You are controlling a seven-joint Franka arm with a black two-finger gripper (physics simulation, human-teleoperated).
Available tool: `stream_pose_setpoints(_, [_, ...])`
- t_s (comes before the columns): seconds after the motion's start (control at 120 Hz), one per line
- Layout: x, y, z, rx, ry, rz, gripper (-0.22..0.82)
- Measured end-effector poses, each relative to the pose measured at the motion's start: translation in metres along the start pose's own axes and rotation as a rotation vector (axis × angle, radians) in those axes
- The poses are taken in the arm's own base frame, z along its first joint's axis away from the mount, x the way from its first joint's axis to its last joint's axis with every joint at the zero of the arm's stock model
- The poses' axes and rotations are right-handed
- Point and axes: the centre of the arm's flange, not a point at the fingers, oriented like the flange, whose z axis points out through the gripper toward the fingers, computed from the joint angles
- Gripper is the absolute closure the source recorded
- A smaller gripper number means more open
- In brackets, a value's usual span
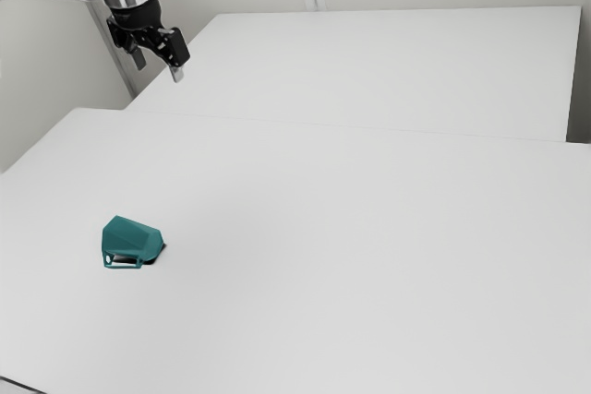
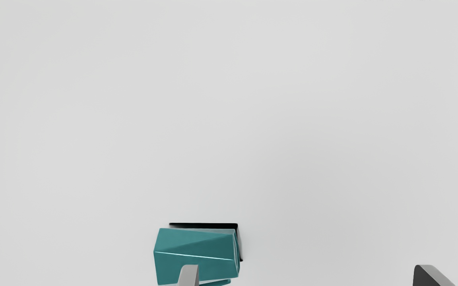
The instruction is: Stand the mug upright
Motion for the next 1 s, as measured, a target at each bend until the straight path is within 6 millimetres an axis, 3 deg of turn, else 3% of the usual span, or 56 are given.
stream_pose_setpoints(0.275, [-0.005,-0.004,0.006,-0.003,-0.005,0.001,0.02])
stream_pose_setpoints(0.408, [-0.017,-0.007,0.014,-0.021,0.007,-0.006,0.02])
stream_pose_setpoints(0.583, [-0.034,-0.013,0.047,-0.112,0.016,-0.046,0.02])
stream_pose_setpoints(0.667, [-0.044,-0.027,0.065,-0.164,0.021,-0.094,0.02])
stream_pose_setpoints(0.825, [-0.078,-0.075,0.091,-0.245,0.031,-0.228,0.02])
stream_pose_setpoints(1.0, [-0.106,-0.084,0.108,-0.305,0.029,-0.27,0.02])
